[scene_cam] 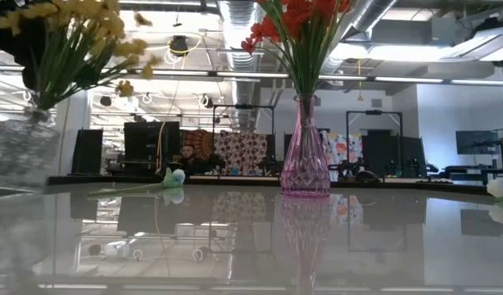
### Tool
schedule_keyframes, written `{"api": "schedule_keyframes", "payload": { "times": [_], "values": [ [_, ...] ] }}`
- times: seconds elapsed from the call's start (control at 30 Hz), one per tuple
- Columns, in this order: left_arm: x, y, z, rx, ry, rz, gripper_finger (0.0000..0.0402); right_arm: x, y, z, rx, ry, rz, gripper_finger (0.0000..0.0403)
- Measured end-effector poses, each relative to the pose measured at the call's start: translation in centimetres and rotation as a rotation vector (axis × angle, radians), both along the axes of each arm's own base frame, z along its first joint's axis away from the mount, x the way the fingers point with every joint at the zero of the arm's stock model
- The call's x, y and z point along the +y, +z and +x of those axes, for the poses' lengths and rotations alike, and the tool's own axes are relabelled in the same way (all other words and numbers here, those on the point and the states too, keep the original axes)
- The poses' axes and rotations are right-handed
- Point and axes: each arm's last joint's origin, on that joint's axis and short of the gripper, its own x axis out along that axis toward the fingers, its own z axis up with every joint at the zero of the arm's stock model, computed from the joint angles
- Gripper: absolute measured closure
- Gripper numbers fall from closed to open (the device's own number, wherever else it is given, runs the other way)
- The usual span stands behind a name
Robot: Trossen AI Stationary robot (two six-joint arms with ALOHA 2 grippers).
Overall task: Sort flowers into vase by color
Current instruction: Put the yellow flowers into the transparent vase
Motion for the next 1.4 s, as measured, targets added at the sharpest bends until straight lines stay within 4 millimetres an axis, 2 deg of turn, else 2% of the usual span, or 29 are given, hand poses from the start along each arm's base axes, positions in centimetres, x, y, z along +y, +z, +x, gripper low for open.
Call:
{"api": "schedule_keyframes", "payload": {
  "times": [0.13, 0.33, 0.67, 0.9, 1.07, 1.2, 1.4],
  "values": [
    [-0.1, 0.8, 0.2, -0.008, -0.051, 0.061, 0.0353, -0.3, 0.0, 0.1, 0.000, -0.007, 0.001, 0.0117],
    [-0.3, 1.0, 0.3, 0.007, -0.108, 0.085, 0.0394, -0.3, 0.0, 0.0, 0.001, -0.007, 0.002, 0.0117],
    [-0.4, 1.1, 0.4, -0.001, -0.157, 0.063, 0.0399, 0.1, 0.0, 0.0, 0.001, 0.003, 0.002, 0.0117],
    [-0.8, 2.1, 0.8, -0.045, -0.244, 0.145, 0.0401, 0.1, 0.0, 0.0, 0.005, -0.002, 0.007, 0.0117],
    [-0.8, 2.0, 0.8, -0.024, -0.260, 0.155, 0.0401, 0.0, 0.1, 0.1, 0.000, -0.029, 0.010, 0.0117],
    [-0.8, 1.9, 0.8, -0.019, -0.262, 0.150, 0.0401, -1.8, 0.5, 0.7, -0.068, -0.253, -0.076, 0.0117],
    [-0.8, 1.9, 0.8, -0.021, -0.259, 0.142, 0.0401, -7.0, 1.5, 2.3, -0.211, -0.453, 0.033, 0.0117]
  ]
}}
